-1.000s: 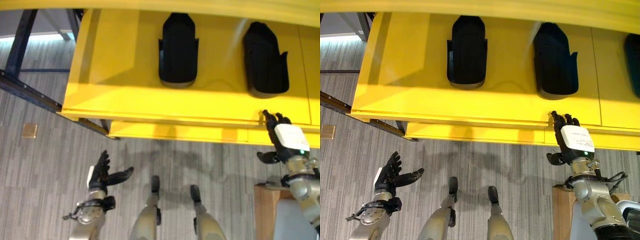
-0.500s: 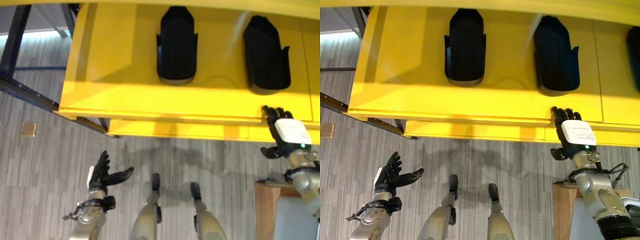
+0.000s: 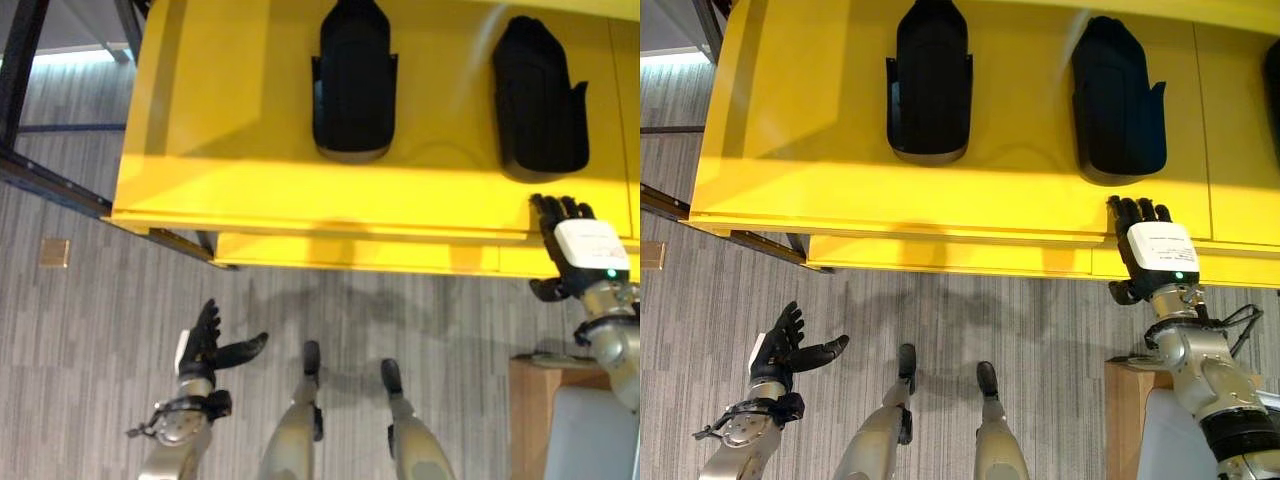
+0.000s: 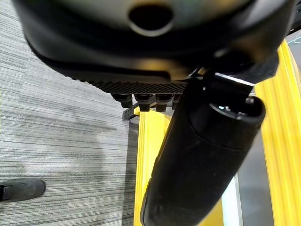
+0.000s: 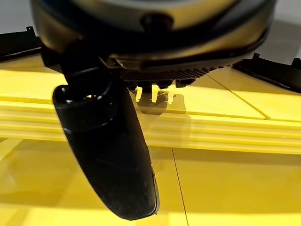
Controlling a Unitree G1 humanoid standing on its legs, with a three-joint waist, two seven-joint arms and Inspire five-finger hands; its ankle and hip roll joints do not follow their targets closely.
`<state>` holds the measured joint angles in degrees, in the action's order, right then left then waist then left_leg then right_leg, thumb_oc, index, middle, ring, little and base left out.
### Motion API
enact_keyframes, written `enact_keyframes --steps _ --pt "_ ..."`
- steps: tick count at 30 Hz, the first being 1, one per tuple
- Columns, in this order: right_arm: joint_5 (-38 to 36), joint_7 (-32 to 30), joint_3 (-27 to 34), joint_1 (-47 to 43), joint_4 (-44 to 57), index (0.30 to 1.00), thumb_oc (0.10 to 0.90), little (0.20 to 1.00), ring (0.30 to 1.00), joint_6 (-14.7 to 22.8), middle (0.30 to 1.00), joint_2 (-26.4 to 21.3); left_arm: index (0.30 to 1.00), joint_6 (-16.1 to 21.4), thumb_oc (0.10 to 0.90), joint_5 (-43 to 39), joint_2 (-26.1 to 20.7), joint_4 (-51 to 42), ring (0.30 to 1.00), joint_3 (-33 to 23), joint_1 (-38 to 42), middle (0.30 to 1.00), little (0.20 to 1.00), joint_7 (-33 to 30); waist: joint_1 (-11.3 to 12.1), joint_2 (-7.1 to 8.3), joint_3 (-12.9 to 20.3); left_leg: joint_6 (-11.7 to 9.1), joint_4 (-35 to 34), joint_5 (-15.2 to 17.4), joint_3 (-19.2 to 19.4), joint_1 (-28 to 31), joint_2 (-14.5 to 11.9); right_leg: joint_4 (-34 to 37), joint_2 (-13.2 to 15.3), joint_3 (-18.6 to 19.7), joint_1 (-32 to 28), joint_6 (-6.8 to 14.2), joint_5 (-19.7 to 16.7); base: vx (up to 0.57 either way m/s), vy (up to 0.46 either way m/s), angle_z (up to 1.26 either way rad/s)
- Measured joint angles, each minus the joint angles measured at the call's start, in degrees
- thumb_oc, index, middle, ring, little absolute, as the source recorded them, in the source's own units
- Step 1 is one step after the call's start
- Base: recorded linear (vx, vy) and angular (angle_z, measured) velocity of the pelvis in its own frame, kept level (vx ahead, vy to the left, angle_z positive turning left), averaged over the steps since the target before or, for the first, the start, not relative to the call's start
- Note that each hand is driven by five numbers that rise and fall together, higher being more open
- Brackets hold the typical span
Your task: Move parts from the plastic box to the shelf.
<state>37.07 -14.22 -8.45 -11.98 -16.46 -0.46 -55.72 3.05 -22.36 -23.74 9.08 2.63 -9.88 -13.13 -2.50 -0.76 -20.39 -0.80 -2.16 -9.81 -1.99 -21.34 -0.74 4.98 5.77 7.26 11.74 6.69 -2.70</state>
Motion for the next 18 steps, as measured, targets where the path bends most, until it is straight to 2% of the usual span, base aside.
enact_keyframes --steps 18 --pt "0.00 0.97 -1.57 -4.15 -0.11 1.000 0.900 1.000 1.000 -0.76 1.000 -1.90 1.000 1.09 0.900 -0.05 0.00 0.01 1.000 -0.02 0.33 1.000 1.000 -0.09 0.04 -0.28 -0.90 0.00 0.18 -0.01 0.02 -0.71 -0.02 -0.01 -0.08 0.02 0.68 0.01 -0.07 0.00 0.000 0.00"
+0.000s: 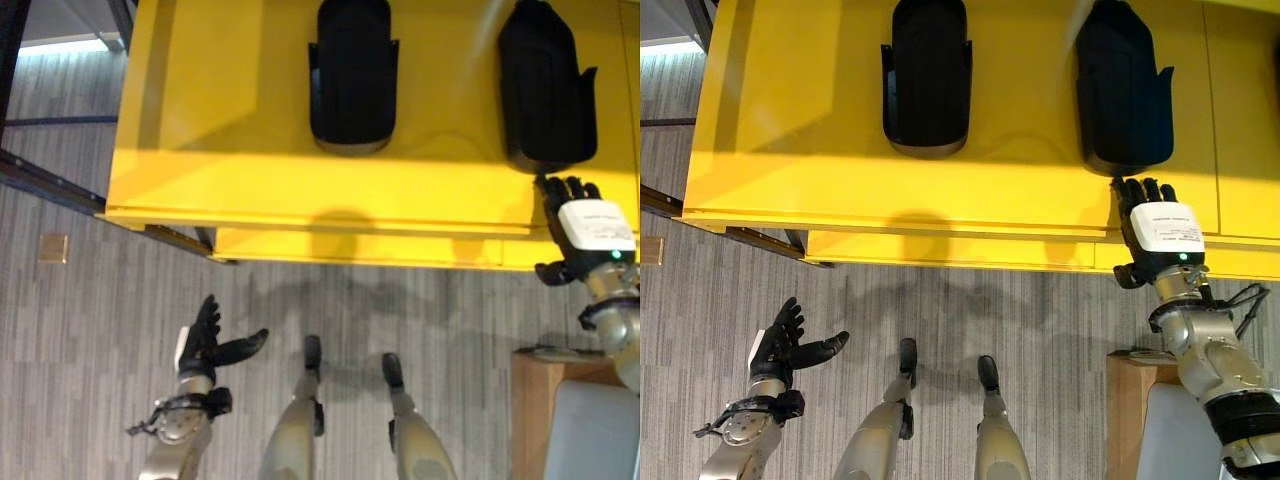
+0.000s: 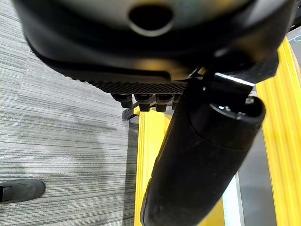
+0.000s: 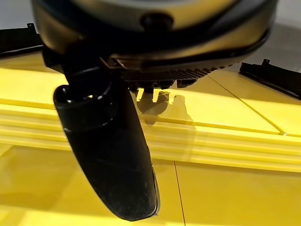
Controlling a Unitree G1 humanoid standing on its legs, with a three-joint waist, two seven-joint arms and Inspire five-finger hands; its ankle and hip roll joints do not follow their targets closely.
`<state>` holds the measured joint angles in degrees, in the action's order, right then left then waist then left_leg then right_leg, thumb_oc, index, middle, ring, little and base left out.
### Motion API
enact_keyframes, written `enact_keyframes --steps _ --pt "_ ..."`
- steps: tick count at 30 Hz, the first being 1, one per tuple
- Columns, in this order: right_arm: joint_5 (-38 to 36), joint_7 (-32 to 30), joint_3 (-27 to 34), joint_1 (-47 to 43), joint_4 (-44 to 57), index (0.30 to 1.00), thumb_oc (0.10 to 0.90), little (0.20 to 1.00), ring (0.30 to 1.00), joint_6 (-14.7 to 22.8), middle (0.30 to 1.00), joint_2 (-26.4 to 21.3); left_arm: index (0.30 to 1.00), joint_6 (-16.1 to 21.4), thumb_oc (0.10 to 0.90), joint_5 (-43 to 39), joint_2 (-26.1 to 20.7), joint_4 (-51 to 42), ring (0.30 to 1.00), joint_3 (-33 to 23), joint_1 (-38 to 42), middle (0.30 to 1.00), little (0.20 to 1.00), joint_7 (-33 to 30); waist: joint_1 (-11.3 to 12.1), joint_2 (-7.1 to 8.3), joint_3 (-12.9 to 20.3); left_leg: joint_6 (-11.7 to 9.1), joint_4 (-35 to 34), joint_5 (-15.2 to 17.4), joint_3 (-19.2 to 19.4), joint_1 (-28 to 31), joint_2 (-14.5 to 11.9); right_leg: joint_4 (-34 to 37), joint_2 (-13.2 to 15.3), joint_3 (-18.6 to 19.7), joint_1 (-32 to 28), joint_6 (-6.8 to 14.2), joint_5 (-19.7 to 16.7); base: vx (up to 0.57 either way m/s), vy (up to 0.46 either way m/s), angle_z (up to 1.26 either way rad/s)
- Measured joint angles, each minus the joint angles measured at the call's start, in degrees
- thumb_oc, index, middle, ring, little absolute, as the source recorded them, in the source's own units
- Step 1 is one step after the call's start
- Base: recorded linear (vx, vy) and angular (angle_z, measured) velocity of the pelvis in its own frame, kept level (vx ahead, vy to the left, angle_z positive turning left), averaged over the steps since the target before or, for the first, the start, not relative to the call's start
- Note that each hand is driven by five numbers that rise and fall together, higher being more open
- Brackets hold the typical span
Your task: Move parts from the plastic box to the shelf.
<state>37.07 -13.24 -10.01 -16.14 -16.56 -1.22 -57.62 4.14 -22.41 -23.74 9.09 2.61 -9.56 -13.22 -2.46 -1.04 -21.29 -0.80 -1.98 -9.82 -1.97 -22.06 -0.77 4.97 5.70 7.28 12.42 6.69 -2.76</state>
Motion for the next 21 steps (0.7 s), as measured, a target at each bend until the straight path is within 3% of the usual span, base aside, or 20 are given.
enact_keyframes --steps 21 --pt "-0.10 0.17 -0.61 -1.86 0.03 1.000 0.900 1.000 1.000 -0.62 1.000 -1.13 1.000 0.05 0.900 -1.96 0.04 0.00 1.000 0.00 0.49 1.000 1.000 -0.30 0.11 -0.11 -0.82 -0.01 0.62 0.00 -0.56 -1.03 0.01 -0.02 -0.10 -0.44 0.50 -0.02 -0.01 0.00 0.001 0.01"
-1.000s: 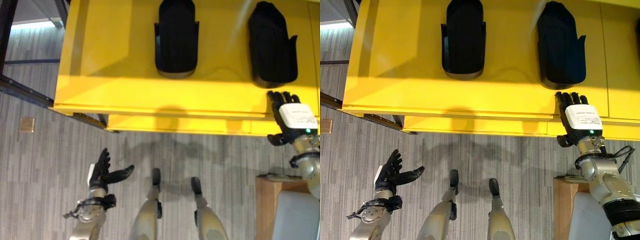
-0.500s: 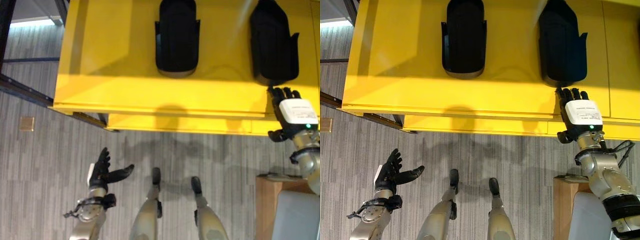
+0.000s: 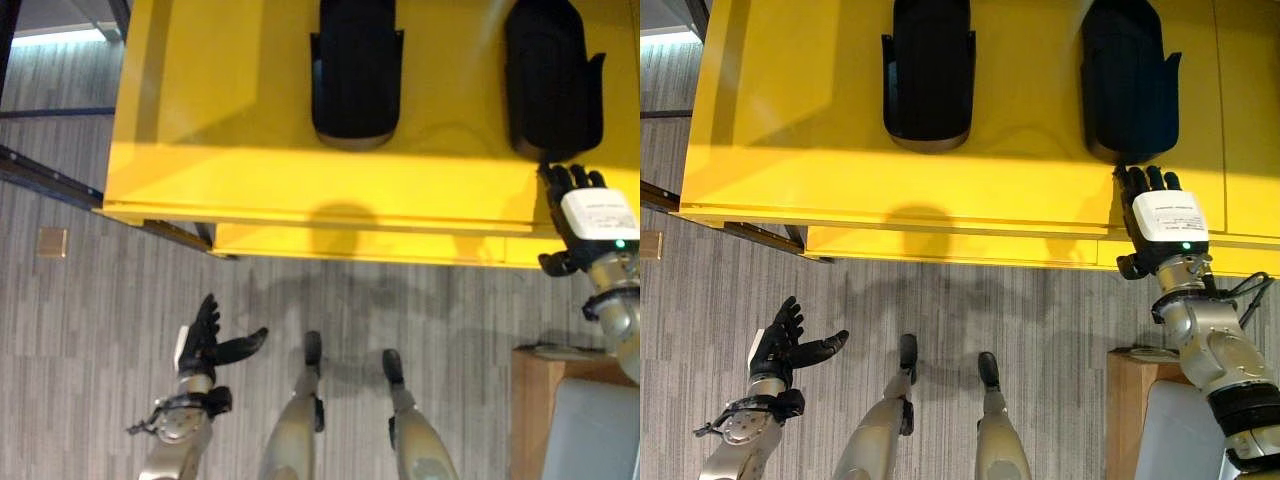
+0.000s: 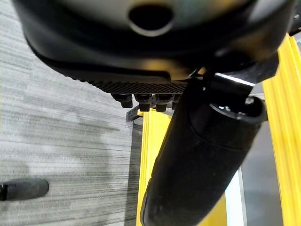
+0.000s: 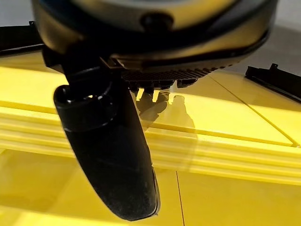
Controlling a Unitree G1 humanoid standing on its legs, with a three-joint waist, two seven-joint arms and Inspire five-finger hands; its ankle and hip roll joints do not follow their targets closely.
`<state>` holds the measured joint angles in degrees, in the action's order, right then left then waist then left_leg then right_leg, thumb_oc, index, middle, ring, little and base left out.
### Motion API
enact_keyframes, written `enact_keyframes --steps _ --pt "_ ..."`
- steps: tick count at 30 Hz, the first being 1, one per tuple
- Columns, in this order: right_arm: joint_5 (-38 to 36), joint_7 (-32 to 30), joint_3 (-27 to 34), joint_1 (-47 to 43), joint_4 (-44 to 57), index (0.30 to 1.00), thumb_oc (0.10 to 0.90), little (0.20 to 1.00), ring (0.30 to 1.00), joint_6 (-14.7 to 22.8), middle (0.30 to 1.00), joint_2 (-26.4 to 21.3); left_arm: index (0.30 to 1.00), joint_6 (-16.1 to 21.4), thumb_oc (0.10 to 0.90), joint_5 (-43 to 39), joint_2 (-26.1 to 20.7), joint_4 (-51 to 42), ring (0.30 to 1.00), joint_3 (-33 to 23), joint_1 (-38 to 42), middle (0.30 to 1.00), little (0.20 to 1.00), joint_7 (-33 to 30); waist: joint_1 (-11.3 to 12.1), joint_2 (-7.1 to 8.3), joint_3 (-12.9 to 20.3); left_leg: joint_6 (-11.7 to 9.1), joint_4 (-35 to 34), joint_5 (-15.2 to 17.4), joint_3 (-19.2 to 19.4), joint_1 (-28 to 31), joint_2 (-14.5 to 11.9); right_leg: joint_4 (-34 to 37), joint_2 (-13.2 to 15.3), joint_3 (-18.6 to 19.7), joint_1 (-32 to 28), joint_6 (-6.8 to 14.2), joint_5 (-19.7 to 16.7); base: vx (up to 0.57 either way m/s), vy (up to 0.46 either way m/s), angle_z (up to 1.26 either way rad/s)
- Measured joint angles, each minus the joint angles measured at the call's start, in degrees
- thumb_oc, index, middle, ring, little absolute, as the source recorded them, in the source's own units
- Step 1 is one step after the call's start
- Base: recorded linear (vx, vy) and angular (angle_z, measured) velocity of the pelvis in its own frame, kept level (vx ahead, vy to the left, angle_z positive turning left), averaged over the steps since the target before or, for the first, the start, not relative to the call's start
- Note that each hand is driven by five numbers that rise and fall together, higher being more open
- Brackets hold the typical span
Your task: Move parts from the plastic box to the shelf.
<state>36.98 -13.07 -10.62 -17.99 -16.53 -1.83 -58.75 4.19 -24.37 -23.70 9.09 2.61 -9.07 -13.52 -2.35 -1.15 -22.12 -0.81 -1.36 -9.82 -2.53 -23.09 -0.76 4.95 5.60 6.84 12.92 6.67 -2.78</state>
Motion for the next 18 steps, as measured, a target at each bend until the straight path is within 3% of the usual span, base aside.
enact_keyframes --steps 4,6,9,11,18 --pt "-0.20 0.00 1.23 1.15 0.54 1.000 0.900 1.000 1.000 0.01 1.000 0.65 1.000 0.00 0.900 0.00 0.09 -0.01 1.000 0.00 0.30 1.000 1.000 -0.11 0.17 -0.03 -0.02 0.00 0.06 0.00 -0.04 0.01 0.00 0.00 -0.01 -0.03 -0.05 -0.01 0.00 0.00 0.000 0.00" --pt "-1.39 -0.04 4.17 3.48 2.28 1.000 0.900 1.000 1.000 0.05 1.000 3.22 1.000 -0.01 0.900 0.00 0.27 -0.02 1.000 0.00 0.79 1.000 1.000 -0.19 0.26 -0.04 -0.02 0.00 0.06 0.01 -0.17 0.02 -0.03 -0.01 -0.07 -0.15 -0.09 -0.03 0.01 0.00 -0.002 0.02" --pt "-5.37 -0.52 10.15 9.57 8.85 1.000 0.900 1.000 1.000 0.27 1.000 11.37 1.000 -0.02 0.900 0.03 0.36 -0.14 1.000 -0.09 1.54 1.000 1.000 -1.22 0.74 -0.03 -0.06 -0.01 0.04 0.02 -0.28 0.05 -0.06 -0.02 -0.14 -0.26 -0.24 -0.11 0.06 0.00 -0.001 0.01" --pt "-8.18 -1.58 10.92 12.23 12.28 1.000 0.900 1.000 1.000 0.50 1.000 15.34 1.000 -0.04 0.900 0.05 0.38 -0.16 1.000 -0.11 1.95 1.000 1.000 -2.01 0.60 0.02 -0.09 -0.02 0.02 0.02 -0.29 0.13 -0.04 -0.02 -0.14 -0.26 -0.37 -0.18 0.11 0.00 -0.004 0.02" --pt "-14.95 -1.74 10.90 15.85 15.82 1.000 0.900 1.000 1.000 3.20 1.000 21.44 1.000 -0.24 0.900 0.45 0.67 -0.20 1.000 0.12 3.21 1.000 1.000 -2.16 -0.48 0.95 -0.43 -0.07 0.10 0.05 -0.57 1.49 -0.20 -0.01 -0.31 -0.37 -1.89 -0.24 0.13 0.00 -0.010 0.01"
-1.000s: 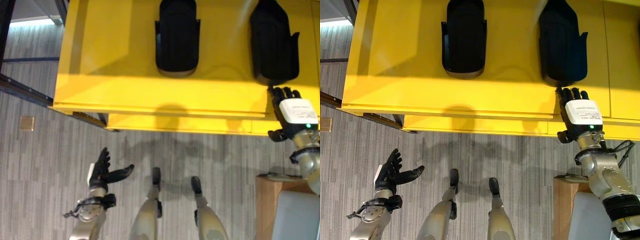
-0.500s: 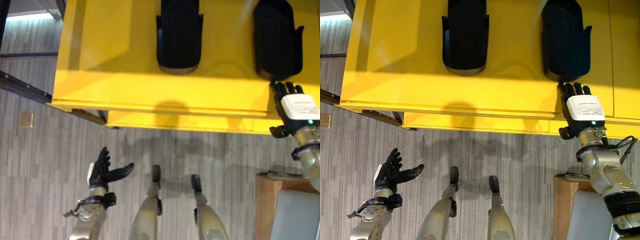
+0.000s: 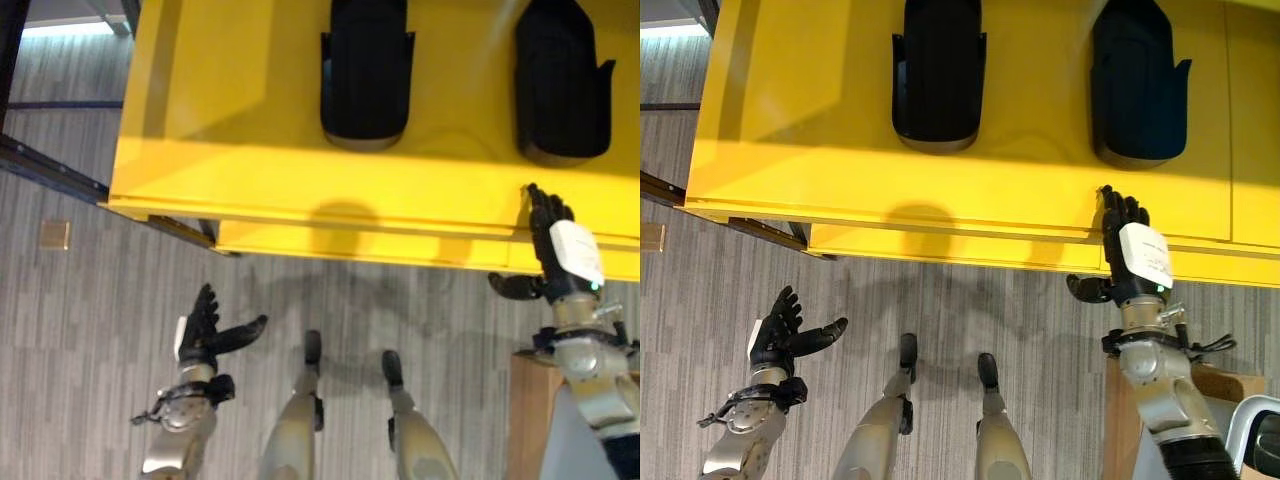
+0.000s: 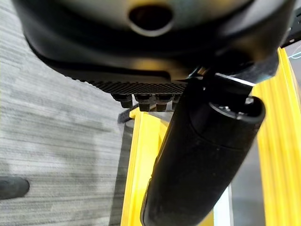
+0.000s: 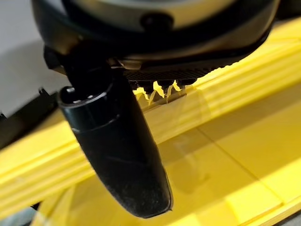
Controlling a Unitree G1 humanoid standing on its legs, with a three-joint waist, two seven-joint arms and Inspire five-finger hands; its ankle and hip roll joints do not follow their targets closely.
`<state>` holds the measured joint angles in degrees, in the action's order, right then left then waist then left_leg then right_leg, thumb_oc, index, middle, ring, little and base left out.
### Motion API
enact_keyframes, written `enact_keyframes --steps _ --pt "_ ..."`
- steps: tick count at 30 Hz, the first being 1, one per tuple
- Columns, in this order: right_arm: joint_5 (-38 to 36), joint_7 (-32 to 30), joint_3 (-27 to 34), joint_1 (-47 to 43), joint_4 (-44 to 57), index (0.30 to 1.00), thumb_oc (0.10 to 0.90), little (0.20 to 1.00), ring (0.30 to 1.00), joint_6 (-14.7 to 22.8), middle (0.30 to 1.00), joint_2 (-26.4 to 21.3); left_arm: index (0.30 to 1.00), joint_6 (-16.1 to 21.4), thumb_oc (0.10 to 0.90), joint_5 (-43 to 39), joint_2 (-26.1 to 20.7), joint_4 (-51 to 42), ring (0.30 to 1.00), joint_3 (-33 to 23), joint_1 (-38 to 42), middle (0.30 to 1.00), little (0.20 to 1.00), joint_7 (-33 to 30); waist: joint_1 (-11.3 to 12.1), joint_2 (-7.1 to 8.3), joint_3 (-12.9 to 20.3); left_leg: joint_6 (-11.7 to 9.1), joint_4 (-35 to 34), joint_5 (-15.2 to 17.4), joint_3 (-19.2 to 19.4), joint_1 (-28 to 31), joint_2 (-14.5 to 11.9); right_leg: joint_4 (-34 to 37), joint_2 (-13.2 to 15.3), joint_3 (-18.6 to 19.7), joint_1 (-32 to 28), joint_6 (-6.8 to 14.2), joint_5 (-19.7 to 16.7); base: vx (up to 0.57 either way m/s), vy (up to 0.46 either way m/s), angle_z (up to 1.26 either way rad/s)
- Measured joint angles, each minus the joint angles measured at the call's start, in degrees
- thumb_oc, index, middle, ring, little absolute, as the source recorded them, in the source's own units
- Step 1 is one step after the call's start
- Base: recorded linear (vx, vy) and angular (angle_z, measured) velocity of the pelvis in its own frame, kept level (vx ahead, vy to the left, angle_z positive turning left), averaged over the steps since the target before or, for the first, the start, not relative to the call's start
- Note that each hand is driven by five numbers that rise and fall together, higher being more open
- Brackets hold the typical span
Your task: Move parts from the plastic box to the shelf.
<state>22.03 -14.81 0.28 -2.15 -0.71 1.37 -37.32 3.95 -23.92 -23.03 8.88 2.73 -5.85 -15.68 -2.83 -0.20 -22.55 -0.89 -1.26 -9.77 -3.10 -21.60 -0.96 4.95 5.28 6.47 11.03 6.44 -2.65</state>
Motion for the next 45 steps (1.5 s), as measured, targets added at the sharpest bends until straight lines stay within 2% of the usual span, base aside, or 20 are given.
enact_keyframes --steps 6,9,10,15,20,26,27,29,30,31,32,34,35,36,39,41,42,45 --pt "-4.52 0.59 0.35 4.31 3.27 1.000 0.900 1.000 1.000 1.22 1.000 3.68 1.000 -0.80 0.900 0.05 0.10 -0.04 1.000 -0.27 -0.01 1.000 1.000 -0.20 -0.29 1.00 0.35 -0.09 0.15 -0.03 -0.04 1.03 -0.22 0.00 -0.19 0.07 -1.06 -0.05 -0.14 0.00 -0.065 0.00" --pt "-6.62 1.43 -0.14 6.10 3.39 1.000 0.900 1.000 1.000 1.70 1.000 5.39 1.000 -1.49 0.900 0.14 0.06 -0.06 1.000 -0.27 -0.22 1.000 1.000 -0.11 -0.20 2.26 0.76 -0.52 0.13 0.24 -0.11 2.26 -0.71 0.02 -0.64 0.09 -2.28 -0.19 -0.09 0.00 -0.087 -0.02" --pt "-7.68 1.64 -0.09 6.81 3.76 1.000 0.900 1.000 1.000 2.05 1.000 5.85 1.000 -1.51 0.900 0.74 -0.19 -0.05 1.000 -0.28 -0.43 1.000 1.000 -0.02 -0.25 3.12 1.18 -0.92 0.10 0.14 -0.29 2.48 -1.17 0.01 -1.16 0.08 -2.53 -0.40 -0.23 -0.02 -0.145 -0.02" --pt "-10.39 1.70 0.31 8.50 6.12 1.000 0.900 1.000 1.000 3.28 1.000 6.61 1.000 -1.79 0.900 2.14 -0.50 0.07 1.000 -0.30 -1.24 1.000 1.000 0.17 -1.39 4.24 1.83 -2.00 -0.17 -0.41 -1.48 3.43 -2.14 0.00 -2.69 -1.06 -4.00 -1.28 -0.15 -0.05 -0.114 0.10" --pt "-12.42 1.87 0.61 8.88 6.52 1.000 0.900 1.000 1.000 4.77 1.000 7.30 1.000 -2.39 0.900 2.27 -0.79 0.11 1.000 -0.01 -1.06 1.000 1.000 0.44 -1.90 3.66 2.18 -4.28 -0.50 -0.10 -3.08 5.91 -4.37 -2.44 -5.41 -2.29 -5.79 -3.17 0.77 -0.03 -0.171 0.09" --pt "-13.57 1.96 1.41 11.73 8.25 1.000 0.900 1.000 1.000 5.87 1.000 7.16 1.000 -2.43 0.900 2.37 -0.60 0.09 1.000 2.22 -1.90 1.000 1.000 1.93 -3.18 0.15 4.54 -2.85 -0.04 0.85 -2.35 8.60 -6.25 -3.38 -7.09 -3.21 -8.68 -4.86 1.63 0.02 -0.032 0.06" --pt "-13.77 1.97 1.46 11.90 8.23 1.000 0.900 1.000 1.000 5.82 1.000 6.75 1.000 -2.42 0.900 2.40 -0.02 0.08 1.000 3.83 -2.16 1.000 1.000 2.76 -3.46 -1.03 5.27 -2.85 0.46 1.42 -4.24 9.03 -4.96 -3.29 -6.65 -2.82 -8.98 -4.79 1.81 0.08 0.094 -0.19" --pt "-14.03 2.78 0.97 11.22 8.22 1.000 0.900 1.000 1.000 5.60 1.000 6.03 1.000 -2.41 0.900 2.53 1.17 -0.09 1.000 4.19 -2.94 1.000 1.000 3.92 -2.87 -1.01 5.36 -2.36 1.81 4.47 -10.75 10.26 -0.65 -3.69 -5.48 0.37 -8.65 -4.26 1.46 0.11 0.118 -0.72" --pt "-14.32 3.68 -0.18 10.28 8.37 1.000 0.900 1.000 1.000 5.63 1.000 5.91 1.000 -2.40 0.900 2.78 1.51 -0.38 1.000 4.09 -4.43 1.000 1.000 3.97 -2.00 -0.50 5.46 -1.12 2.67 5.83 -15.46 11.17 2.30 -4.83 -4.80 3.53 -7.60 -3.66 1.54 0.11 0.128 -1.35" --pt "-14.38 4.36 -0.76 8.99 8.72 1.000 0.900 1.000 1.000 5.64 1.000 5.87 1.000 -2.43 0.900 2.81 1.64 -0.34 1.000 4.05 -5.41 1.000 1.000 4.37 -1.64 -0.21 5.40 -0.67 4.55 7.15 -18.51 11.54 4.55 -5.50 -4.39 6.17 -7.14 -3.03 1.64 0.09 0.146 -1.46" --pt "-14.52 4.85 -1.56 8.40 8.80 1.000 0.900 1.000 1.000 5.57 1.000 5.90 1.000 -2.46 0.900 2.80 1.75 -0.37 1.000 3.81 -6.39 1.000 1.000 4.94 -1.62 0.38 5.44 -0.25 6.63 8.89 -20.88 12.00 6.63 -6.20 -4.15 9.30 -6.89 -2.52 1.78 0.04 0.162 -1.43" --pt "-15.69 5.83 -3.72 6.52 8.87 1.000 0.900 1.000 1.000 5.35 1.000 6.16 1.000 -2.46 0.900 2.78 1.83 -0.47 1.000 2.67 -7.94 1.000 1.000 5.00 -0.14 2.36 5.56 1.70 11.03 11.88 -26.32 13.19 11.40 -8.72 -4.19 15.23 -5.37 -1.50 2.36 0.00 0.095 -1.58" --pt "-16.30 6.59 -4.45 5.45 8.89 1.000 0.900 1.000 1.000 5.35 1.000 6.66 1.000 -2.45 0.900 2.77 1.95 -0.54 1.000 1.54 -8.97 1.000 1.000 5.19 0.50 3.22 5.55 2.64 13.04 12.17 -27.60 12.90 12.74 -9.57 -4.86 18.22 -5.01 -0.62 2.67 0.04 0.080 -1.59" --pt "-17.86 7.25 -4.41 6.60 9.06 1.000 0.900 1.000 1.000 5.43 1.000 7.86 1.000 -2.45 0.900 2.78 2.08 -0.39 1.000 -0.43 -8.48 1.000 1.000 5.37 -0.51 5.59 6.77 3.35 14.34 13.05 -24.33 12.29 12.74 -10.13 -4.72 19.76 -4.48 0.65 3.68 0.05 0.109 -1.16" --pt "-20.15 8.00 -3.82 9.43 8.92 1.000 0.900 1.000 1.000 4.67 1.000 11.16 1.000 -2.28 0.900 2.81 1.76 -0.36 1.000 -1.53 -6.46 1.000 1.000 5.47 -1.71 8.38 9.09 3.20 15.05 13.24 -24.08 11.73 12.81 -9.67 -5.99 18.97 -4.75 0.53 4.41 0.02 0.071 -0.22" --pt "-20.60 8.62 -4.01 9.87 8.98 1.000 0.900 1.000 1.000 4.59 1.000 12.77 1.000 -2.36 0.900 2.81 1.80 -0.34 1.000 -1.17 -5.69 1.000 1.000 5.28 -2.02 8.70 9.31 3.10 14.91 12.35 -24.43 11.71 12.75 -9.04 -7.45 19.10 -5.38 -0.30 4.66 -0.02 0.114 0.08" --pt "-20.67 8.89 -4.03 9.88 8.97 1.000 0.900 1.000 1.000 4.57 1.000 13.06 1.000 -2.37 0.900 2.83 1.81 -0.34 1.000 -0.61 -5.69 1.000 1.000 5.28 -2.02 8.48 9.39 3.69 14.81 11.83 -23.83 11.75 12.81 -9.01 -7.44 19.60 -5.68 -0.71 4.37 -0.02 0.120 -0.07" --pt "-21.02 9.52 -6.17 8.17 8.95 1.000 0.900 1.000 1.000 4.33 1.000 13.12 1.000 -2.58 0.900 2.83 1.74 -0.11 1.000 -0.28 -7.49 1.000 1.000 5.09 -1.69 7.54 9.66 3.78 15.05 11.78 -20.86 11.83 12.95 -10.15 -7.38 21.62 -5.18 -0.84 3.99 -0.02 0.129 -0.36"
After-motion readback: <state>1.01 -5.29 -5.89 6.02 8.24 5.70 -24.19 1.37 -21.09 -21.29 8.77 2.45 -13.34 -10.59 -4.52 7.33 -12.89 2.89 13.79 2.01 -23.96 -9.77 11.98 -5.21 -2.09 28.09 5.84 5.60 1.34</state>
